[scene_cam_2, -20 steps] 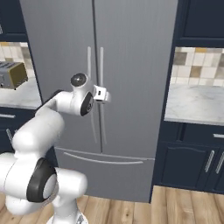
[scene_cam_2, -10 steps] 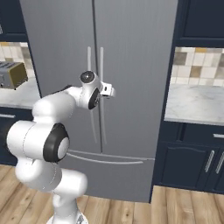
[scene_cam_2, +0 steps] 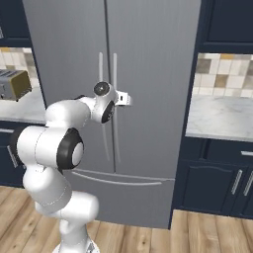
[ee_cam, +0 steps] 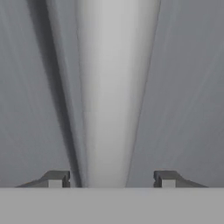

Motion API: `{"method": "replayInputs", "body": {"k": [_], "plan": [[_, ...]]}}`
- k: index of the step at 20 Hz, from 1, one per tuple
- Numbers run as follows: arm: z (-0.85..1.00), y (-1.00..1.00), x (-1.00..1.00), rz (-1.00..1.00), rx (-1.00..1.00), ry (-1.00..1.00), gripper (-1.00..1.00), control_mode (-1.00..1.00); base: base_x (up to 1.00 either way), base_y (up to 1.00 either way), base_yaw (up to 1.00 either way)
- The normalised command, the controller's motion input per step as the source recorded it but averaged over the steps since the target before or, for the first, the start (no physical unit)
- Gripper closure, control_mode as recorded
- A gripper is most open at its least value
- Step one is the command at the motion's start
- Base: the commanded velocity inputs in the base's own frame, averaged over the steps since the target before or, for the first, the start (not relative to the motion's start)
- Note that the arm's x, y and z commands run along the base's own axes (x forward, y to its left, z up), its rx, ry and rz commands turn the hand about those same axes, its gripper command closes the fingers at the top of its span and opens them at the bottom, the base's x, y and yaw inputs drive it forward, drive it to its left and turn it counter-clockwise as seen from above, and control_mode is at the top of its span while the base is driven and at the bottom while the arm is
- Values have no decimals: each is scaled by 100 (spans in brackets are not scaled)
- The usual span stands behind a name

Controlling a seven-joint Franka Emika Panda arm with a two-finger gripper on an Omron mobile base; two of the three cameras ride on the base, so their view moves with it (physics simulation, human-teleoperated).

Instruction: Place one of the steaks on the plate and the other in the bowl. Then place the bowl in the fridge.

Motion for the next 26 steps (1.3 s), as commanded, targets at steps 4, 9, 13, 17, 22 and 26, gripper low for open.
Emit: {"method": "replayInputs", "body": {"k": [4,9,13,17,22,26], "plan": [[0,1,18,0,0,0,100,-100,0,0,0],[25,-26,-37,0,8,0,100,-100,0,0,0],[63,-74,-72,1,18,0,100,-100,0,0,0],[56,-99,-100,6,19,0,100,-100,0,0,0],[72,-99,-88,14,17,0,100,-100,0,0,0],[42,-53,-18,8,2,2,100,-100,0,0,0]]}}
